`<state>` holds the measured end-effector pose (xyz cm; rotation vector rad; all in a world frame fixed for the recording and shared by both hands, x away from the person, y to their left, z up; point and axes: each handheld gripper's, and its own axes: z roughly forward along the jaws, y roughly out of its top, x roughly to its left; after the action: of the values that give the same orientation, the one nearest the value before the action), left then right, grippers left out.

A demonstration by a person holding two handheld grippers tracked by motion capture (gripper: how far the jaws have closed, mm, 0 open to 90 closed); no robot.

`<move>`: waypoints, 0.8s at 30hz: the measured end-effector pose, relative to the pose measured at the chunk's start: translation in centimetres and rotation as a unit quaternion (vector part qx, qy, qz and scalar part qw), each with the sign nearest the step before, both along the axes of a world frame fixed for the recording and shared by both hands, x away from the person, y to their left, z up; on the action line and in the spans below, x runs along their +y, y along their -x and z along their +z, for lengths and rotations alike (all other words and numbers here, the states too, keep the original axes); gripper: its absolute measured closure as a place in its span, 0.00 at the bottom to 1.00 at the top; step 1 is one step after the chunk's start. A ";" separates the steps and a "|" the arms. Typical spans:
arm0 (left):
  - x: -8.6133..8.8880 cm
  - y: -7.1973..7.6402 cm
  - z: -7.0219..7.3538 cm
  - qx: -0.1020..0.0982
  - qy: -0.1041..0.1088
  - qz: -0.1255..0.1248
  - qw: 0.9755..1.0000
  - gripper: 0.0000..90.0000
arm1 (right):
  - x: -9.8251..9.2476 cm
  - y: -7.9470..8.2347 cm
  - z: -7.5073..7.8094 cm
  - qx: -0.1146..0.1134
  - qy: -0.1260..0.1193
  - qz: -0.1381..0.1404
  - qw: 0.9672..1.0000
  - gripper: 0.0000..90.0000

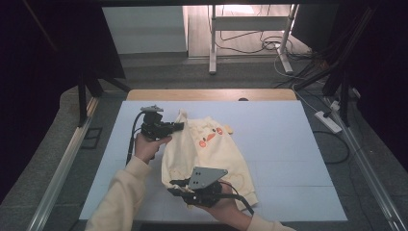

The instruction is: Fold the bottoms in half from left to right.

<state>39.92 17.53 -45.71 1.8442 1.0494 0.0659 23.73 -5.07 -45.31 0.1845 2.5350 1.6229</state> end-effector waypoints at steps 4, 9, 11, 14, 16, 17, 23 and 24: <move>-0.1 0.0 -0.1 0.000 -0.001 -0.001 1.000 0.92 | -0.3 0.0 -0.1 -0.001 0.005 -0.003 1.000 0.84; -0.1 0.0 -0.2 -0.001 -0.001 0.000 1.000 0.92 | -0.7 -0.1 -0.2 -0.002 0.005 -0.005 1.000 0.84; -0.1 0.0 -0.2 -0.001 -0.001 0.001 1.000 0.92 | -0.8 -0.2 -0.2 0.000 0.007 -0.007 1.000 0.84; -0.1 0.0 -0.2 -0.001 -0.002 0.001 1.000 0.92 | -1.1 -0.1 -0.3 -0.001 0.009 -0.010 1.000 0.84; -0.1 0.0 -0.2 -0.001 -0.001 0.000 1.000 0.92 | -1.2 -0.1 -0.4 -0.001 0.008 -0.011 1.000 0.84; -0.2 0.0 -0.2 -0.001 -0.001 0.000 1.000 0.92 | -1.3 -0.1 -0.4 0.000 0.009 -0.011 1.000 0.84; -0.3 0.0 -0.3 0.000 0.000 -0.003 1.000 0.92 | -2.1 -0.3 -0.6 0.005 0.012 -0.019 1.000 0.84; -0.3 0.0 -0.3 0.000 0.000 -0.003 1.000 0.92 | -2.4 -0.3 -0.7 0.004 0.014 -0.021 1.000 0.84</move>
<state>39.92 17.21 -45.98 1.8462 1.0442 0.0630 24.03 -7.42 -45.97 0.2407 2.5413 1.5740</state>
